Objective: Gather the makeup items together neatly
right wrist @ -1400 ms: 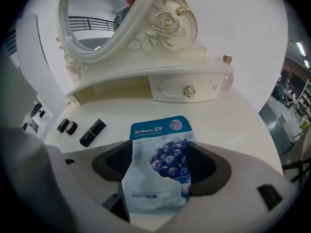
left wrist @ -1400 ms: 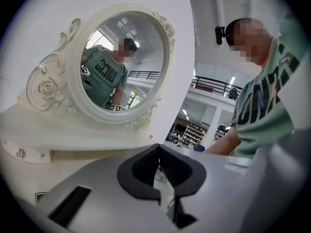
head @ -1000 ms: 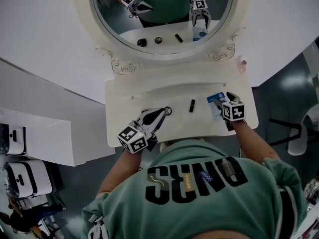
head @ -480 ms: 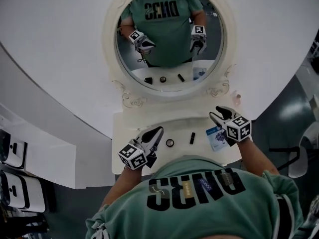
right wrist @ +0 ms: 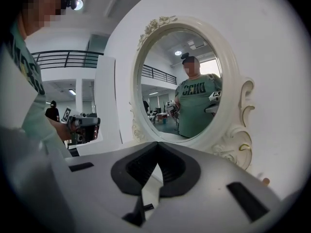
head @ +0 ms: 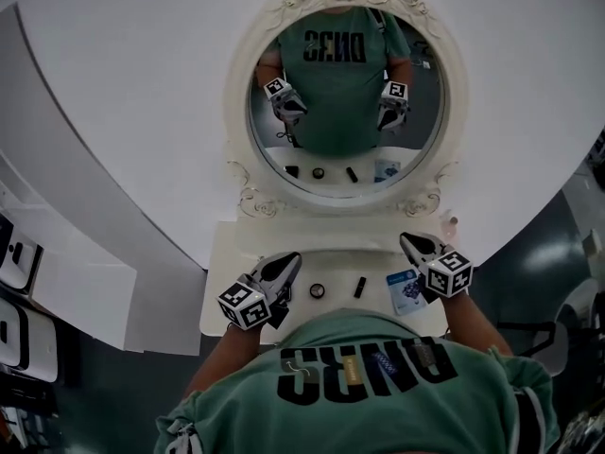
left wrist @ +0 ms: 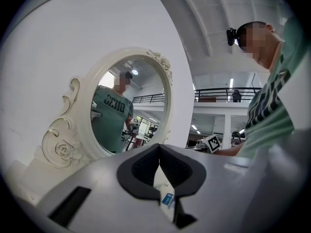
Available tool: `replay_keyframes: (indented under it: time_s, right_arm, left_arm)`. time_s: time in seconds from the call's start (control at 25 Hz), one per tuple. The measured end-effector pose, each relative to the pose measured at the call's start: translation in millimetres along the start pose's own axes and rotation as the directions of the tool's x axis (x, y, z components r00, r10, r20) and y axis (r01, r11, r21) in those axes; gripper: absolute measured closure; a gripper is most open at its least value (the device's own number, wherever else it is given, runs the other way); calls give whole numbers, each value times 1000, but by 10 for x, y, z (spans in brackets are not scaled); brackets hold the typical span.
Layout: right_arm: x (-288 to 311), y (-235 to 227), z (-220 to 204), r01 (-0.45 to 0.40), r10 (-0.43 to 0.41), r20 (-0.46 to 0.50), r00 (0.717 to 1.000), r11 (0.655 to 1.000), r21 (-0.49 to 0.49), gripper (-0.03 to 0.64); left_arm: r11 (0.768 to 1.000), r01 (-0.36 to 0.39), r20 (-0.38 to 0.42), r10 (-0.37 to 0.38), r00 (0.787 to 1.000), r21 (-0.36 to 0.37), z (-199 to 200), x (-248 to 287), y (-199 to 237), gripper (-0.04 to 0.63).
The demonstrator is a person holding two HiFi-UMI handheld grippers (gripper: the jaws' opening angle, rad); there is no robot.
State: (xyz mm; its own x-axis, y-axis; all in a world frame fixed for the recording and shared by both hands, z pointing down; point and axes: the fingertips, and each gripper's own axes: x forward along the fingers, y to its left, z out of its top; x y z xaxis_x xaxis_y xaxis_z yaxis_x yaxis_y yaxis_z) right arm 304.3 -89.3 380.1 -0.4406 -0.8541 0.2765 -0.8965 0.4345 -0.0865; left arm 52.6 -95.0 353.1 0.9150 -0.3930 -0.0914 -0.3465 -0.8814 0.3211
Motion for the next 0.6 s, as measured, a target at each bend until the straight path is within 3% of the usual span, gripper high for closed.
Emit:
replay_keyframes:
  time_s: [0.6]
  right_arm:
    - [82,94,-212,-40,37,-79,996,998,-39,623]
  left_arm:
    - [999,-37,4,38,999,-24,-83,-84,11,586]
